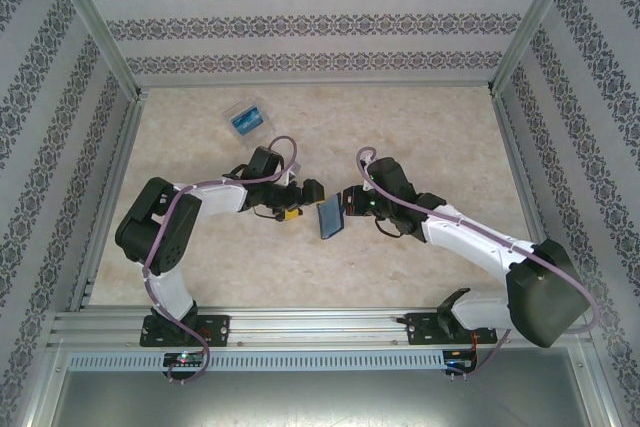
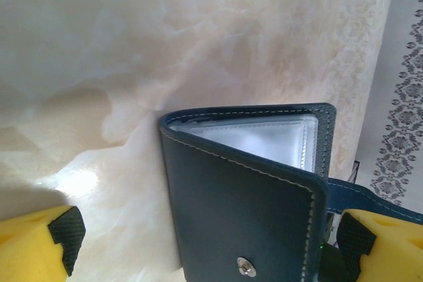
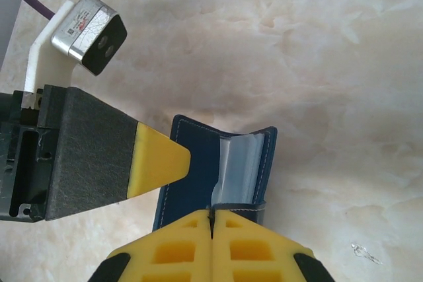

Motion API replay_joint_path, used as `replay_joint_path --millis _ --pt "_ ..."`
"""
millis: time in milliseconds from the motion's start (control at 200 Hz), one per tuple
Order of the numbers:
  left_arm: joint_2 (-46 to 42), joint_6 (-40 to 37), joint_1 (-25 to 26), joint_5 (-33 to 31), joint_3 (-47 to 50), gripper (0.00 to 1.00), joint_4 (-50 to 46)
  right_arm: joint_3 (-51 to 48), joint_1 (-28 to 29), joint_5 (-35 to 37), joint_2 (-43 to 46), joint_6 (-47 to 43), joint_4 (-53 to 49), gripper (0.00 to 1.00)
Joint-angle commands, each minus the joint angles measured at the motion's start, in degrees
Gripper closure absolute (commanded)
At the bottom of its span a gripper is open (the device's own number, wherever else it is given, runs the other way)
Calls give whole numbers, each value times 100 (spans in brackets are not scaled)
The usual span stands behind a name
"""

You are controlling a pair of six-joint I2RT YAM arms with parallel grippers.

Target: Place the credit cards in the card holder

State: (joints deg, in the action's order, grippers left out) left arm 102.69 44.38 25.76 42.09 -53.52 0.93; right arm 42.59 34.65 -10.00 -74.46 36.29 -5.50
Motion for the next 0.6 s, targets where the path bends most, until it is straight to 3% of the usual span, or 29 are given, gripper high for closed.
replay_joint_path --millis 0,65,180,205,310,365,415,490,595 --pt "112 -330 -32 -337 -190 7 -517 197 27 -62 -111 71 58 100" --pt "78 -492 -34 -584 -244 20 -859 206 11 8 -119 55 0 100" --pt "-36 -683 -28 -861 -247 51 -1177 138 -83 246 -96 87 -146 100" --pt "-54 -711 -37 -872 -246 55 -1212 121 -111 295 -98 97 -208 96" --pt "-79 -764 -36 -858 -221 58 -1249 -2 -260 384 -104 106 -289 91" --pt "-49 -773 -42 -843 -228 65 -1237 -53 -316 398 -137 110 -320 84" --pt "-19 -773 -37 -805 -236 74 -1219 -34 -373 383 -200 114 -393 76" --pt "44 -751 -37 -718 -247 88 -1151 175 -456 138 -317 259 -779 54" --pt "66 -723 -34 -666 -250 90 -1100 548 -423 -231 -306 385 -1270 52"
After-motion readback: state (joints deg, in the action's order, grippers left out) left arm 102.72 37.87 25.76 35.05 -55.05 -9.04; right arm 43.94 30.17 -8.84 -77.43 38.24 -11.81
